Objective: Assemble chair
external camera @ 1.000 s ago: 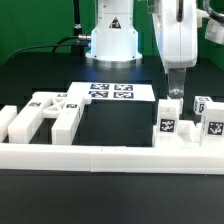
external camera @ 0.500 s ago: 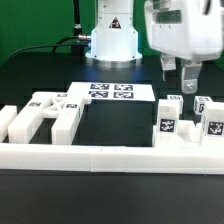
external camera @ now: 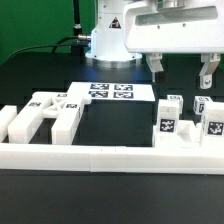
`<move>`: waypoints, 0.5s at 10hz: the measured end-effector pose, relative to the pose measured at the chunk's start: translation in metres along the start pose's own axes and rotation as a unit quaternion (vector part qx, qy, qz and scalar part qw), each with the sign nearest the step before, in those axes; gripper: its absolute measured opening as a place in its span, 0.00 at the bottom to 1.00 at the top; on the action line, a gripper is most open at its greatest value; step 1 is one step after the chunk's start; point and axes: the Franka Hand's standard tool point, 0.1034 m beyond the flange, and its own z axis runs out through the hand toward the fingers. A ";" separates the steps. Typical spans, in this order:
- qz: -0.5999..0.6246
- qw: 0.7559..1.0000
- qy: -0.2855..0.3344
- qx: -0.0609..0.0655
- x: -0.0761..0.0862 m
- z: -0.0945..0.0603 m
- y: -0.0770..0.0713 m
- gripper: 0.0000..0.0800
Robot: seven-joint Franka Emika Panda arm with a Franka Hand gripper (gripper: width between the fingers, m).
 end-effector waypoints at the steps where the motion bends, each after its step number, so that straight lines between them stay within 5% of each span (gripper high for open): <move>1: -0.054 0.998 0.014 0.007 0.002 0.000 0.000 0.81; 2: -0.116 0.992 0.047 0.018 -0.003 0.006 0.008 0.81; 5: -0.302 0.947 0.105 0.011 -0.004 0.015 0.034 0.81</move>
Offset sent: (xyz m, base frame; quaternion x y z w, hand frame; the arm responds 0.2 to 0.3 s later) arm -0.0229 0.0004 -0.0163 0.0749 0.0473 -0.2211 0.9712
